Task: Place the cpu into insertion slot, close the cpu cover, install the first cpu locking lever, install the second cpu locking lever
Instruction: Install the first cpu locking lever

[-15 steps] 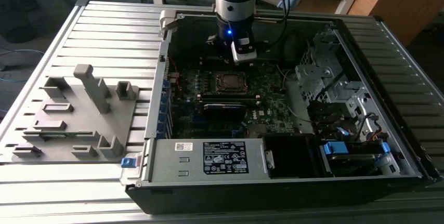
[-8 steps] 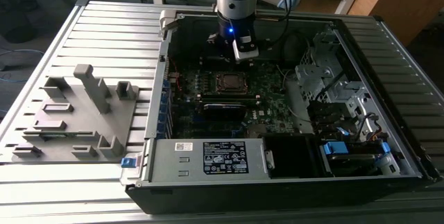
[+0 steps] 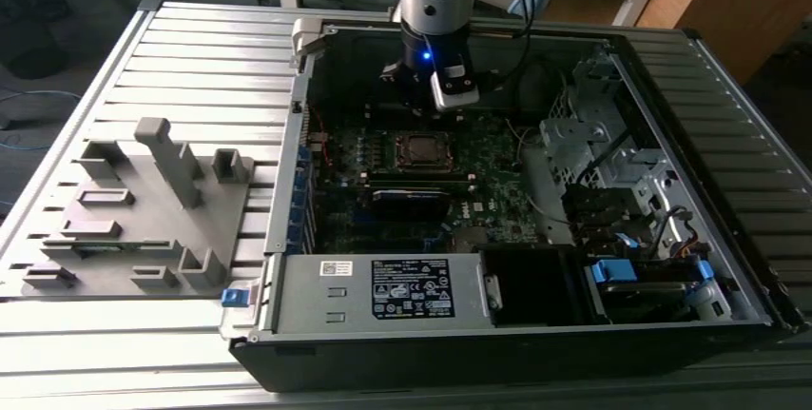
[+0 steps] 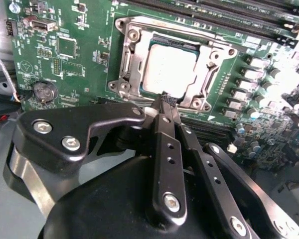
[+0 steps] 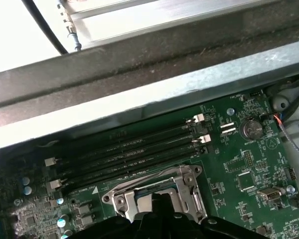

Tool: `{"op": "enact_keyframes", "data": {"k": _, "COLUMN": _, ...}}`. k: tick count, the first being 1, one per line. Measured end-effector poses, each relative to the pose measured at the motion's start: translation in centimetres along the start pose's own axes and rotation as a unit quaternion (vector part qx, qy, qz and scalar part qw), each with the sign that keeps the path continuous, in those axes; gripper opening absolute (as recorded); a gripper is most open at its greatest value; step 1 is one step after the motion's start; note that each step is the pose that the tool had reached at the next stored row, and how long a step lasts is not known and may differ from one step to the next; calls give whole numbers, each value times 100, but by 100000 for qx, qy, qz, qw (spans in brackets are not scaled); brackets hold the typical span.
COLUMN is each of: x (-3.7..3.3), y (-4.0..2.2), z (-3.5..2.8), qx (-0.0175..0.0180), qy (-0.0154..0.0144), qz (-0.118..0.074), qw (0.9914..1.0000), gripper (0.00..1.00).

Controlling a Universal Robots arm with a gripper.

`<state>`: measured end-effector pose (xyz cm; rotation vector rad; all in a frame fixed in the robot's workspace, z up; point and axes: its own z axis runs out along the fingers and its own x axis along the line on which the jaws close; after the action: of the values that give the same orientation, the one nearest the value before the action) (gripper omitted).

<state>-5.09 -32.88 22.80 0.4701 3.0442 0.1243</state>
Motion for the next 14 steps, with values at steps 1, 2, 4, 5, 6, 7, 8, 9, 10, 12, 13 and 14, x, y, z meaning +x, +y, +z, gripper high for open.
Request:
{"op": "enact_keyframes", "data": {"k": 1, "x": -6, "y": 1, "z": 0, "qx": 25, "qy": 88, "qz": -36, "qw": 100000, "gripper": 10}}
{"op": "enact_keyframes", "data": {"k": 2, "x": -7, "y": 2, "z": 0, "qx": 34, "qy": 118, "qz": -37, "qw": 100000, "gripper": 10}}
{"op": "enact_keyframes", "data": {"k": 4, "x": -7, "y": 2, "z": 1, "qx": 35, "qy": 125, "qz": -27, "qw": 100000, "gripper": 10}}
{"op": "enact_keyframes", "data": {"k": 5, "x": -8, "y": 2, "z": 1, "qx": 38, "qy": 127, "qz": -31, "qw": 100000, "gripper": 10}}
{"op": "enact_keyframes", "data": {"k": 6, "x": -8, "y": 2, "z": 1, "qx": 36, "qy": 127, "qz": -35, "qw": 100000, "gripper": 10}}
{"op": "enact_keyframes", "data": {"k": 7, "x": -8, "y": 3, "z": 1, "qx": 34, "qy": 127, "qz": -35, "qw": 100000, "gripper": 10}}
{"op": "enact_keyframes", "data": {"k": 8, "x": -8, "y": 2, "z": 1, "qx": 36, "qy": 129, "qz": -34, "qw": 100000, "gripper": 10}}
{"op": "enact_keyframes", "data": {"k": 9, "x": -8, "y": 3, "z": 1, "qx": 35, "qy": 128, "qz": -32, "qw": 100000, "gripper": 10}}
{"op": "enact_keyframes", "data": {"k": 10, "x": -8, "y": 3, "z": 1, "qx": 36, "qy": 129, "qz": -37, "qw": 100000, "gripper": 10}}
{"op": "enact_keyframes", "data": {"k": 12, "x": -10, "y": 3, "z": 1, "qx": 27, "qy": 155, "qz": -317, "qw": 99999, "gripper": 10}}
{"op": "enact_keyframes", "data": {"k": 13, "x": -10, "y": 3, "z": 1, "qx": 14, "qy": 184, "qz": -638, "qw": 99998, "gripper": 10}}
{"op": "enact_keyframes", "data": {"k": 14, "x": -11, "y": 4, "z": 1, "qx": -4, "qy": 219, "qz": -1050, "qw": 99994, "gripper": 10}}
